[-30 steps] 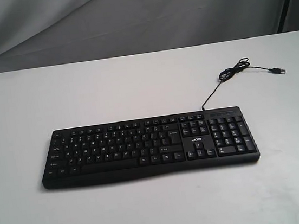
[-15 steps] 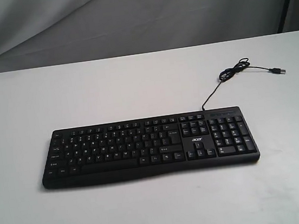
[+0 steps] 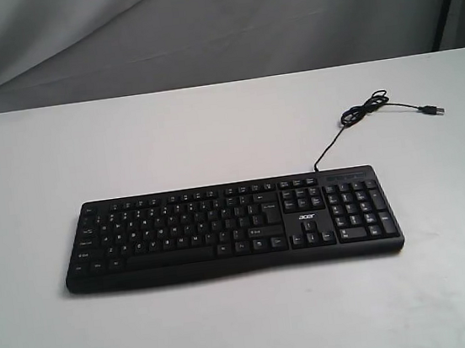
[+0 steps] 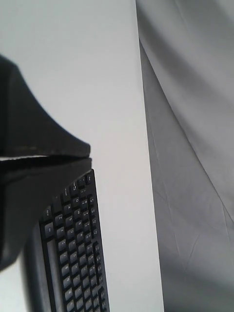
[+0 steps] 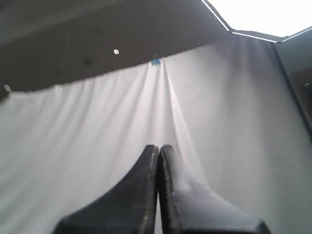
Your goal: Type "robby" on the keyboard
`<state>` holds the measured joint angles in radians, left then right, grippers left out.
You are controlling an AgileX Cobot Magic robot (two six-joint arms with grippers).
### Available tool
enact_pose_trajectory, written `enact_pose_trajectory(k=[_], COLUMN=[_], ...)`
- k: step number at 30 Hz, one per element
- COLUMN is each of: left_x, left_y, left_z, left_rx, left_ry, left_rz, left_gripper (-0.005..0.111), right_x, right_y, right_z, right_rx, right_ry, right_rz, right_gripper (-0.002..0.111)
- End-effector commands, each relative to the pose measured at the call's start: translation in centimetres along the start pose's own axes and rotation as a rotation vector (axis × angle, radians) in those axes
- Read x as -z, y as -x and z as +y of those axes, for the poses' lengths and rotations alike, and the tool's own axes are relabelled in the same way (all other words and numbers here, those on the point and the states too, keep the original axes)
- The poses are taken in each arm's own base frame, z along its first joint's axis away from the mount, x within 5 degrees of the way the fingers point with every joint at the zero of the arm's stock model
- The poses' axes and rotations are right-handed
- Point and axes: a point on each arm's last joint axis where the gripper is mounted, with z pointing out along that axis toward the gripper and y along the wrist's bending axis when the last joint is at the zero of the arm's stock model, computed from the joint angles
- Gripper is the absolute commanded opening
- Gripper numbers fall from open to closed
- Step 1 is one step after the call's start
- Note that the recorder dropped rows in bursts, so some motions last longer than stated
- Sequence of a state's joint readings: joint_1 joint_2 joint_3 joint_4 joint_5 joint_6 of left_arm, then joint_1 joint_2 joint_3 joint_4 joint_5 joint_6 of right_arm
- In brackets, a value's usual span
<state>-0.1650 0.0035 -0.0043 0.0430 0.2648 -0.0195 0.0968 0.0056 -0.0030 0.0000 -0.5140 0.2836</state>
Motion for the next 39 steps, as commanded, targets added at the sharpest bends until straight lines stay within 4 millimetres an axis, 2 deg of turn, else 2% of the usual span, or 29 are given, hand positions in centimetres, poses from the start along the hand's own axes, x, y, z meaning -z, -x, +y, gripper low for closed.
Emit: enact_pose_trajectory(k=[1,5,7,10,13,17,21,25,28,29,30,31,33,36,39], left_x=[0.0,0.0,0.0,0.0,0.0,0.0,0.0,0.0,0.0,0.0,0.0,0.0,0.0,0.0,0.0], left_y=[-0.1,-0.1,-0.1,-0.1,-0.1,-0.1,-0.1,-0.1,-0.1,-0.1,-0.1,-0.1,-0.1,-0.1,-0.1], left_z=[0.0,0.0,0.0,0.0,0.0,0.0,0.0,0.0,0.0,0.0,0.0,0.0,0.0,0.0,0.0], left_rx=[-0.003,-0.003,-0.003,-0.003,-0.003,-0.003,-0.003,-0.003,-0.003,-0.003,-0.003,-0.003,-0.003,-0.003,-0.003], left_ry=[-0.005,-0.005,-0.005,-0.005,-0.005,-0.005,-0.005,-0.005,-0.005,-0.005,-0.005,-0.005,-0.005,-0.005,-0.005], left_rz=[-0.005,-0.005,-0.005,-0.005,-0.005,-0.005,-0.005,-0.005,-0.005,-0.005,-0.005,-0.005,-0.005,-0.005,-0.005], left_gripper=[0.0,0.0,0.0,0.0,0.0,0.0,0.0,0.0,0.0,0.0,0.0,0.0,0.0,0.0,0.0], right_x=[0.1,0.2,0.0,-1.4,-4.3,-9.7,-14.9,-18.6,-20.7,-22.2,-22.6,-23.4,-24.1,-24.8,-26.6], right_y=[0.8,1.2,1.4,3.7,6.7,11.1,12.5,12.1,11.1,10.2,9.7,8.6,7.1,4.9,-0.1], right_z=[0.5,0.9,0.9,1.7,2.4,3.2,4.2,6.8,8.7,9.4,9.6,10.0,11.0,12.4,12.8], right_rx=[-0.228,-0.2,-0.242,-0.166,-0.083,0.046,0.186,0.352,0.444,0.499,0.533,0.638,0.694,0.653,0.525], right_ry=[0.065,0.109,0.099,0.064,0.009,-0.05,-0.022,0.191,0.356,0.435,0.466,0.586,0.771,0.966,1.084], right_rz=[-0.09,-0.131,-0.102,0.001,0.134,0.252,0.457,0.709,0.914,1.026,1.074,1.159,1.213,1.198,1.246], right_gripper=[0.0,0.0,0.0,0.0,0.0,0.0,0.0,0.0,0.0,0.0,0.0,0.0,0.0,0.0,0.0])
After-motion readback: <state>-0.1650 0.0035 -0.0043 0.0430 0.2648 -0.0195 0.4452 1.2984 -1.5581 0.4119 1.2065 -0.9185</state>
